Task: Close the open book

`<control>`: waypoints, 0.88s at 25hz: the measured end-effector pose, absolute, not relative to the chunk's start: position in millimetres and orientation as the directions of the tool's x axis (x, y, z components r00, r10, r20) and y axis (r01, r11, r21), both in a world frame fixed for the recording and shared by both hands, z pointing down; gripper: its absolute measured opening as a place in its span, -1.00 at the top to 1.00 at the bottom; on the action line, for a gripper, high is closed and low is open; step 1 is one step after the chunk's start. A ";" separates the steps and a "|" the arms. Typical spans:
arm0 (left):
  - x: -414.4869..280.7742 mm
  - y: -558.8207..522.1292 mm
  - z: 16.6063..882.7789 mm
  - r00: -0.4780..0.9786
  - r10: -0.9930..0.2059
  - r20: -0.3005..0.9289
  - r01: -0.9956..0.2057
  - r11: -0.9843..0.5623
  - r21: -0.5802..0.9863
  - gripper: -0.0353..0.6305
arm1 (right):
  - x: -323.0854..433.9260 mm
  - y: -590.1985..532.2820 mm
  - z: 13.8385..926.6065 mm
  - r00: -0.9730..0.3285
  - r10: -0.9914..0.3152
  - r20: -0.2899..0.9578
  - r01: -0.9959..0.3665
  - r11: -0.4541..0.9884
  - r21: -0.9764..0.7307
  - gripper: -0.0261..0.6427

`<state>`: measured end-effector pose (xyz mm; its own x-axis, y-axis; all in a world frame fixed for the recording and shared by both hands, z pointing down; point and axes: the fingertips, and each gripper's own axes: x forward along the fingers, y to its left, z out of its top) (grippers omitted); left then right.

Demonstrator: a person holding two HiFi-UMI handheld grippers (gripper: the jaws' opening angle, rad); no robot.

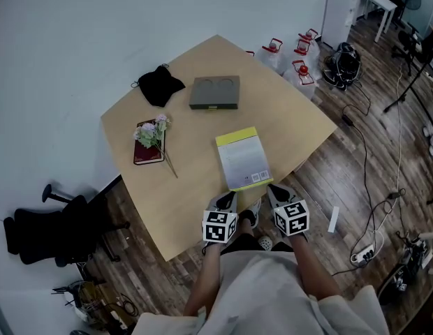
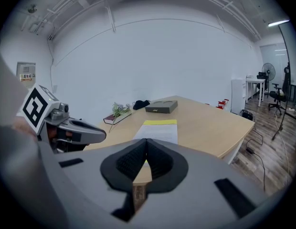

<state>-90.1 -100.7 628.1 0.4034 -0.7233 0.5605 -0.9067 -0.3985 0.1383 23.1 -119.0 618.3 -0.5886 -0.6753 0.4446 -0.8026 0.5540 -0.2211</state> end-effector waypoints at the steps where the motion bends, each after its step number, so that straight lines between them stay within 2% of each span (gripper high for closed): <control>1: -90.1 -101.0 628.2 0.403 -0.721 0.563 -0.906 -0.400 0.137 0.82 | 23.8 -120.4 617.7 -0.584 -0.679 0.444 -0.805 0.552 -0.216 0.89; 22: -92.5 -99.6 632.4 0.399 -0.706 0.585 -0.906 -0.401 0.135 0.82 | 29.8 -122.5 620.2 -0.567 -0.683 0.460 -0.817 0.537 -0.210 0.90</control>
<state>-92.5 -99.6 632.4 0.3993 -0.7059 0.5851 -0.9062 -0.4009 0.1347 29.8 -122.5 620.2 -0.5674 -0.6832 0.4596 -0.8169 0.5370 -0.2104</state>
